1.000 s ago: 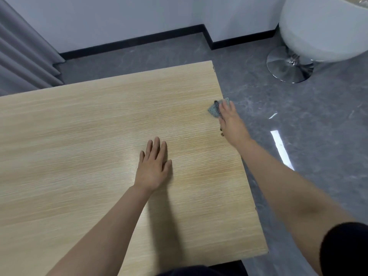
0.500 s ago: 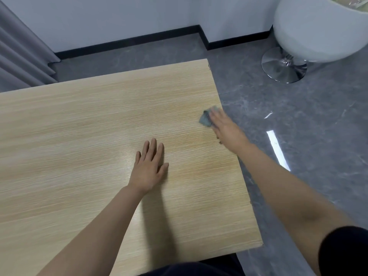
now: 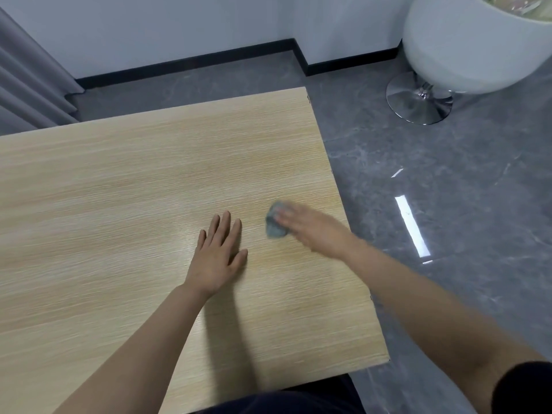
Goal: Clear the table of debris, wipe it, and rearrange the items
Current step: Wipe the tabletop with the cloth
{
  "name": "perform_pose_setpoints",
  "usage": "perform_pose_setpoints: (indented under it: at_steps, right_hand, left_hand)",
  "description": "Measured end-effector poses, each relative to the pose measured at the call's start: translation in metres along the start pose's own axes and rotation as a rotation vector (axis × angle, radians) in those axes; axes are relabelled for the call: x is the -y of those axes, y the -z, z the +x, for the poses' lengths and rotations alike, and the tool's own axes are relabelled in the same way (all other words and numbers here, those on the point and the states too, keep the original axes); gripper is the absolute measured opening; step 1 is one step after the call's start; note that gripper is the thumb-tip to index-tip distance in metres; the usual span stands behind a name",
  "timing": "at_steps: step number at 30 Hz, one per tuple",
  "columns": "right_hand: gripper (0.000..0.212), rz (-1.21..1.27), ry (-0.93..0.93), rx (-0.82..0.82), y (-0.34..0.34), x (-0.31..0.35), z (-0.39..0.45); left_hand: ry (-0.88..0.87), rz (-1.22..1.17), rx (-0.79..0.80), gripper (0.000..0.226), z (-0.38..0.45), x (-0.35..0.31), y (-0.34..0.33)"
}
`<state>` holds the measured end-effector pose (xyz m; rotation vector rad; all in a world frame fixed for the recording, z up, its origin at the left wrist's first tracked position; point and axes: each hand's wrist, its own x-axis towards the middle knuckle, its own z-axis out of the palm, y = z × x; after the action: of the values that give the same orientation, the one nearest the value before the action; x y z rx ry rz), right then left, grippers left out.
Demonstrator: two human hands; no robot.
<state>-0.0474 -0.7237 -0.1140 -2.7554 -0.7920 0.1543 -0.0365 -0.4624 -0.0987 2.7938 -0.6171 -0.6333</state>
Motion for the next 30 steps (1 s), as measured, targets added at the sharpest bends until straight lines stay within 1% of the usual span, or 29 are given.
perform_pose_setpoints:
  at_steps: [3, 4, 5, 7, 8, 10, 12, 14, 15, 17, 18, 19, 20, 22, 24, 25, 27, 28, 29, 30]
  right_hand:
    - [0.062, 0.069, -0.447, -0.049, 0.018, -0.049, 0.010]
    - [0.060, 0.064, -0.531, -0.065, 0.018, -0.058, 0.011]
    - [0.056, 0.086, -0.576, -0.068, 0.017, -0.061, 0.012]
    - [0.051, 0.116, -0.621, -0.137, 0.010, -0.049, 0.012]
    - [0.051, 0.124, -0.601, -0.161, 0.003, -0.040, 0.008]
    - [0.052, 0.072, -0.529, -0.132, -0.014, -0.015, -0.006]
    - [0.050, 0.010, -0.376, -0.040, -0.026, 0.016, -0.032]
    - [0.052, 0.016, -0.204, 0.013, -0.032, 0.041, -0.056]
    - [0.050, 0.012, -0.105, 0.029, -0.031, 0.046, -0.064]
    - [0.052, -0.023, 0.081, 0.053, -0.023, 0.032, -0.067]
    - [0.060, -0.012, 0.093, 0.056, -0.018, 0.017, -0.063]
    - [0.068, 0.020, 0.022, 0.049, -0.011, 0.003, -0.056]
    - [0.071, 0.056, -0.117, 0.023, -0.003, -0.012, -0.049]
    - [0.065, 0.097, -0.396, 0.026, 0.008, -0.034, -0.037]
    - [0.057, 0.084, -0.529, 0.011, 0.007, -0.040, -0.030]
    - [0.056, 0.073, -0.563, -0.011, 0.005, -0.034, -0.028]
    - [0.058, 0.063, -0.594, -0.086, -0.006, -0.011, -0.031]
    - [0.061, 0.058, -0.555, -0.110, -0.012, 0.004, -0.036]
    - [0.064, 0.039, -0.473, -0.104, -0.015, 0.022, -0.042]
    - [0.065, 0.022, -0.352, -0.082, -0.019, 0.040, -0.051]
  left_hand:
    - [0.011, -0.010, 0.007, 0.085, -0.001, -0.001, 0.001]
    - [0.014, -0.011, 0.008, 0.085, -0.002, -0.001, 0.001]
    - [0.016, -0.008, 0.005, 0.084, -0.003, -0.002, -0.001]
    - [0.018, -0.006, -0.006, 0.079, -0.008, -0.004, -0.004]
    - [0.022, -0.009, -0.009, 0.073, -0.009, -0.005, -0.004]
    - [0.031, -0.024, -0.007, 0.061, -0.010, -0.006, -0.003]
    - [0.035, -0.037, -0.005, 0.061, -0.010, -0.007, -0.002]
    - [0.033, -0.037, -0.006, 0.061, -0.011, -0.008, 0.000]
    - [0.037, -0.038, -0.005, 0.061, -0.011, -0.009, 0.000]
    - [0.050, -0.041, -0.006, 0.061, -0.012, -0.011, -0.001]
    - [0.055, -0.041, -0.009, 0.061, -0.013, -0.013, -0.001]
    - [0.060, -0.041, -0.006, 0.061, -0.014, -0.015, -0.001]
    - [0.065, -0.042, 0.001, 0.061, -0.016, -0.017, -0.002]
    - [0.078, -0.047, 0.006, 0.061, -0.020, -0.020, -0.006]
    - [0.076, -0.042, 0.006, 0.060, -0.026, -0.021, -0.010]
    - [0.070, -0.039, 0.002, 0.060, -0.029, -0.020, -0.013]
    - [0.059, -0.035, -0.015, 0.069, -0.033, -0.019, -0.017]
    - [0.054, -0.035, -0.027, 0.075, -0.033, -0.018, -0.018]
    - [0.049, -0.036, -0.039, 0.079, -0.034, -0.017, -0.019]
    - [0.045, -0.035, -0.049, 0.080, -0.034, -0.017, -0.020]
